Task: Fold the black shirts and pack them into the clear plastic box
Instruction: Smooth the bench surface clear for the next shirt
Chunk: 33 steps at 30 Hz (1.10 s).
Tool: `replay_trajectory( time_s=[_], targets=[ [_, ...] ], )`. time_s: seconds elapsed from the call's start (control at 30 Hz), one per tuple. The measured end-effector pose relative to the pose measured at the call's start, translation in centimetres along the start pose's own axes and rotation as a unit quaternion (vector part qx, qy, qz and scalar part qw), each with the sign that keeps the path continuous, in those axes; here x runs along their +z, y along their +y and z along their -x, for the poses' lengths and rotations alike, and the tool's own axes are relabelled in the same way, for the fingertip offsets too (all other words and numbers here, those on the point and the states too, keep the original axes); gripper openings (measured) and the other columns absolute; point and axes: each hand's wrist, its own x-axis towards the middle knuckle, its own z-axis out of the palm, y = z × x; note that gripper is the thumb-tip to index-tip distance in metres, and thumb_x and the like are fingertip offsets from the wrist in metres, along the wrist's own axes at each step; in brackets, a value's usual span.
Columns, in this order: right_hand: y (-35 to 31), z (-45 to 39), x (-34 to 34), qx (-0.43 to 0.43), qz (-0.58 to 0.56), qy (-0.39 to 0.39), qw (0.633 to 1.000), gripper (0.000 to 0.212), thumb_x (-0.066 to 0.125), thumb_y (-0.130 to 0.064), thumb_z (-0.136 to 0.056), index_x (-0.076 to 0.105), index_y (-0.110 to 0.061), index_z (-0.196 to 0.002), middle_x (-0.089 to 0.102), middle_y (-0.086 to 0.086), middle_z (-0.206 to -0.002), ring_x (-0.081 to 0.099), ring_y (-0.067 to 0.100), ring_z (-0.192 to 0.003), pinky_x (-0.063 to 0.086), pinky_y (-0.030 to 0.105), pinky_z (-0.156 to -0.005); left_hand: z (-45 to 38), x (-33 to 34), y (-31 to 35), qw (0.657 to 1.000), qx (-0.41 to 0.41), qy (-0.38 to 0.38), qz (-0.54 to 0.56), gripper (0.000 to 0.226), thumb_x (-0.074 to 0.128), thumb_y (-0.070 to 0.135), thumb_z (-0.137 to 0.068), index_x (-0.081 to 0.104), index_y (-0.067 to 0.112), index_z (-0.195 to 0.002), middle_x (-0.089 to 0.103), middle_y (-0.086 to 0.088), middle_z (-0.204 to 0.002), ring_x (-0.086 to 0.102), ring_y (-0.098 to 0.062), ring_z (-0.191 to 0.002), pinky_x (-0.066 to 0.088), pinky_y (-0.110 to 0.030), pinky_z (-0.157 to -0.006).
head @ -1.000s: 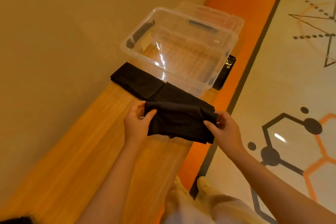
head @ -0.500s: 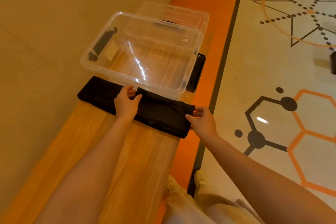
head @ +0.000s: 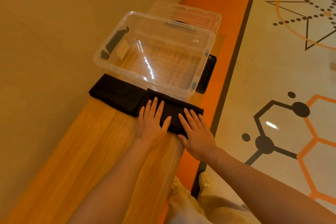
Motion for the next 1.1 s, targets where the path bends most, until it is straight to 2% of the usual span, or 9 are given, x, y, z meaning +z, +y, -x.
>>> replay_trajectory(
  time_s=[0.1, 0.17, 0.23, 0.37, 0.53, 0.63, 0.77, 1.03, 1.1],
  targets=[
    [0.0, 0.0, -0.8, -0.009, -0.003, -0.005, 1.000, 0.077, -0.006, -0.064, -0.089, 0.009, -0.024, -0.153, 0.003, 0.002, -0.161, -0.007, 0.020, -0.148, -0.009, 0.038, -0.119, 0.3, -1.0, 0.0, 1.000, 0.003, -0.011, -0.019, 0.082, -0.003, 0.065, -0.084, 0.006, 0.023, -0.154, 0.000, -0.003, -0.162, -0.003, -0.018, -0.149, -0.004, -0.037, -0.119],
    [-0.2, 0.0, -1.7, -0.020, -0.007, 0.001, 1.000, 0.077, -0.001, -0.064, -0.090, 0.017, -0.023, -0.153, 0.010, 0.002, -0.161, 0.001, 0.020, -0.148, -0.006, 0.037, -0.118, 1.1, -1.6, -0.4, 0.999, 0.017, 0.012, -0.028, 0.077, 0.010, 0.060, -0.090, 0.027, 0.016, -0.151, 0.022, -0.009, -0.158, 0.019, -0.025, -0.146, 0.009, -0.040, -0.118],
    [-0.3, 0.1, -2.5, -0.048, 0.000, 0.004, 0.999, 0.074, 0.010, -0.064, -0.092, 0.025, -0.022, -0.151, 0.017, 0.002, -0.160, 0.009, 0.021, -0.148, -0.004, 0.037, -0.118, 2.2, -1.7, -0.8, 0.998, 0.022, 0.042, -0.050, 0.068, 0.026, 0.054, -0.093, 0.047, 0.011, -0.140, 0.045, -0.014, -0.146, 0.043, -0.029, -0.135, 0.026, -0.045, -0.111],
    [-0.9, 0.4, -3.5, -0.143, 0.023, -0.020, 0.989, 0.069, 0.017, -0.057, -0.090, 0.030, -0.024, -0.149, 0.020, 0.003, -0.159, 0.016, 0.022, -0.147, 0.001, 0.038, -0.118, 6.1, -1.6, -1.1, 0.996, -0.016, 0.034, -0.078, 0.063, 0.030, 0.054, -0.092, 0.056, 0.012, -0.132, 0.054, -0.014, -0.137, 0.052, -0.029, -0.127, 0.042, -0.047, -0.102],
    [-1.8, 0.4, -3.4, -0.253, 0.078, -0.038, 0.964, 0.056, 0.039, -0.048, -0.096, 0.034, -0.024, -0.147, 0.024, 0.004, -0.158, 0.022, 0.023, -0.145, 0.005, 0.042, -0.117, 11.8, -1.4, -0.8, 0.988, -0.093, 0.030, -0.117, 0.064, 0.031, 0.054, -0.088, 0.059, 0.014, -0.130, 0.058, -0.013, -0.132, 0.056, -0.028, -0.121, 0.041, -0.047, -0.103],
    [-2.9, 0.8, -3.5, -0.316, 0.116, -0.041, 0.941, 0.053, 0.034, -0.045, -0.094, 0.045, -0.022, -0.140, 0.039, 0.005, -0.151, 0.036, 0.025, -0.139, 0.016, 0.045, -0.115, 15.3, -1.0, 0.0, 0.981, -0.142, 0.056, -0.117, 0.060, 0.035, 0.052, -0.087, 0.063, 0.014, -0.125, 0.061, -0.012, -0.128, 0.059, -0.028, -0.116, 0.033, -0.045, -0.101],
    [-4.7, 1.7, -3.4, -0.401, 0.136, -0.037, 0.905, 0.055, 0.029, -0.044, -0.091, 0.057, -0.020, -0.131, 0.053, 0.006, -0.140, 0.050, 0.025, -0.129, 0.036, 0.047, -0.108, 20.3, -0.7, 1.6, 0.966, -0.223, 0.081, -0.105, 0.057, 0.037, 0.051, -0.088, 0.064, 0.014, -0.122, 0.063, -0.011, -0.126, 0.061, -0.028, -0.112, 0.032, -0.045, -0.099],
    [-9.4, 4.4, -2.5, -0.514, 0.152, -0.048, 0.843, 0.051, 0.033, -0.045, -0.089, 0.064, -0.022, -0.122, 0.060, 0.006, -0.132, 0.059, 0.027, -0.117, 0.048, 0.045, -0.097, 29.1, 0.8, 4.1, 0.928, -0.350, 0.098, -0.079, 0.063, 0.021, 0.051, -0.098, 0.063, 0.011, -0.124, 0.063, -0.010, -0.126, 0.061, -0.028, -0.113, 0.030, -0.045, -0.100],
    [-10.8, 5.3, -2.4, -0.532, 0.155, -0.052, 0.831, 0.051, 0.032, -0.045, -0.089, 0.065, -0.023, -0.121, 0.062, 0.005, -0.129, 0.061, 0.027, -0.115, 0.050, 0.043, -0.095, 31.1, 1.4, 4.4, 0.919, -0.370, 0.112, -0.077, 0.062, 0.023, 0.051, -0.098, 0.063, 0.011, -0.125, 0.063, -0.009, -0.126, 0.060, -0.028, -0.113, 0.030, -0.044, -0.100]
  ],
)
